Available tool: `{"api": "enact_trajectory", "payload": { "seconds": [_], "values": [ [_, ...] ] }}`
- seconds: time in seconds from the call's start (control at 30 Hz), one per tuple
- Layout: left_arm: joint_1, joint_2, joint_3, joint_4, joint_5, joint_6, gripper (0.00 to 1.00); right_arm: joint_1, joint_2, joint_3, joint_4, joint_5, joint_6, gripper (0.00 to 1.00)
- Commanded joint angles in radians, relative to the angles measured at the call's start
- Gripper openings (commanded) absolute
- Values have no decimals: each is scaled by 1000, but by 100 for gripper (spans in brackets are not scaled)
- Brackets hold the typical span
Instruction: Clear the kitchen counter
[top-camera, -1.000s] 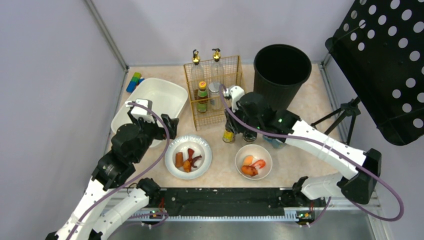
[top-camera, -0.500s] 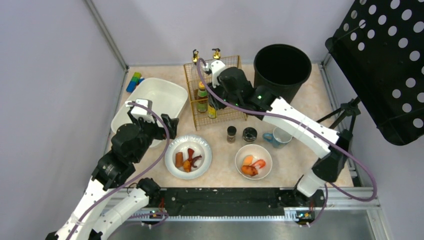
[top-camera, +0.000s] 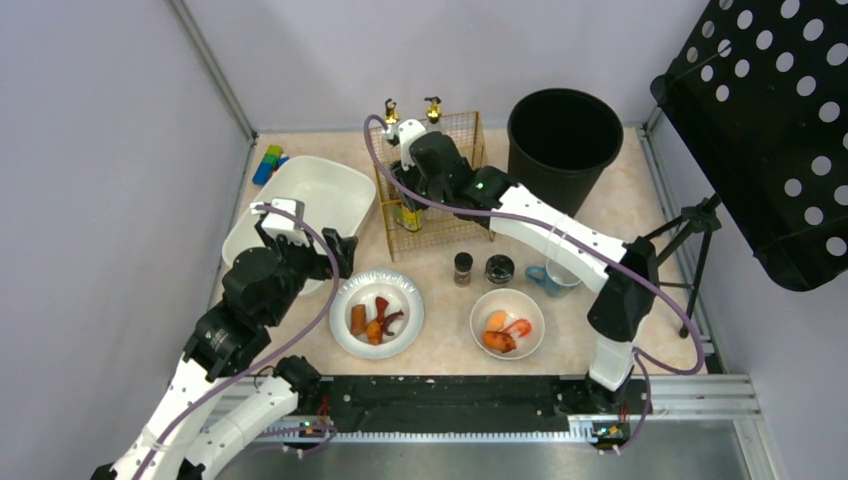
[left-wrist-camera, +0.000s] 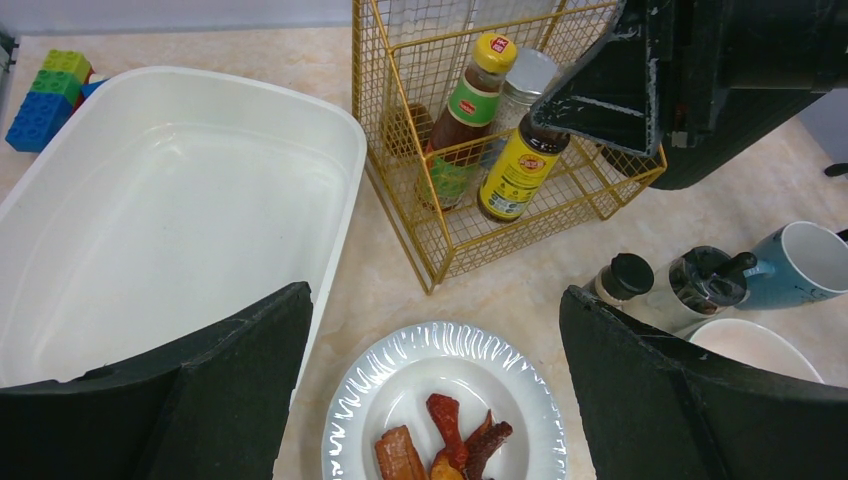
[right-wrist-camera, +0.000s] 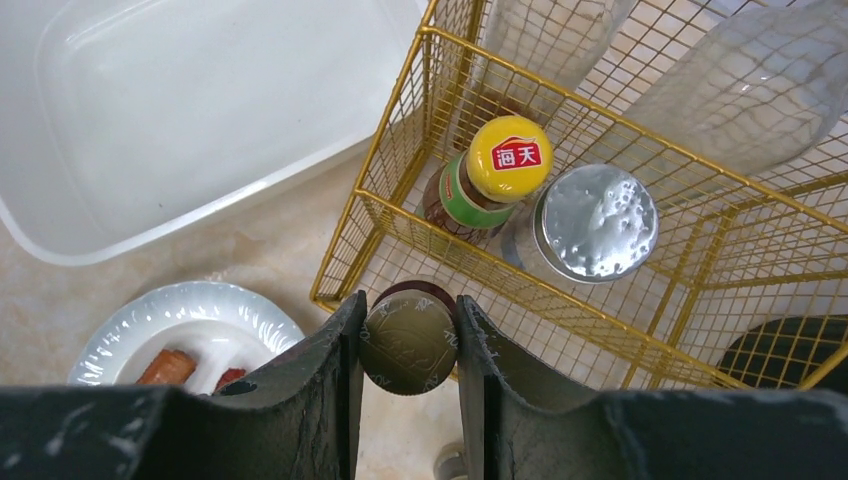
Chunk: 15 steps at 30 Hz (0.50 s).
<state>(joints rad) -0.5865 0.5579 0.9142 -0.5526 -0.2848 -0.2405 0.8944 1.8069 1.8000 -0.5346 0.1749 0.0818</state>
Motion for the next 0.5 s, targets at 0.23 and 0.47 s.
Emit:
{"api": "enact_trajectory", "payload": {
  "seconds": [0.23, 0.47],
  "values": [
    [7, -2, 9, 16, 7, 4, 98, -30, 51, -63, 164, -26, 30, 0],
    [6, 2, 9, 18, 9, 6, 98, -33, 55, -130, 200, -58, 60, 0]
  ]
}}
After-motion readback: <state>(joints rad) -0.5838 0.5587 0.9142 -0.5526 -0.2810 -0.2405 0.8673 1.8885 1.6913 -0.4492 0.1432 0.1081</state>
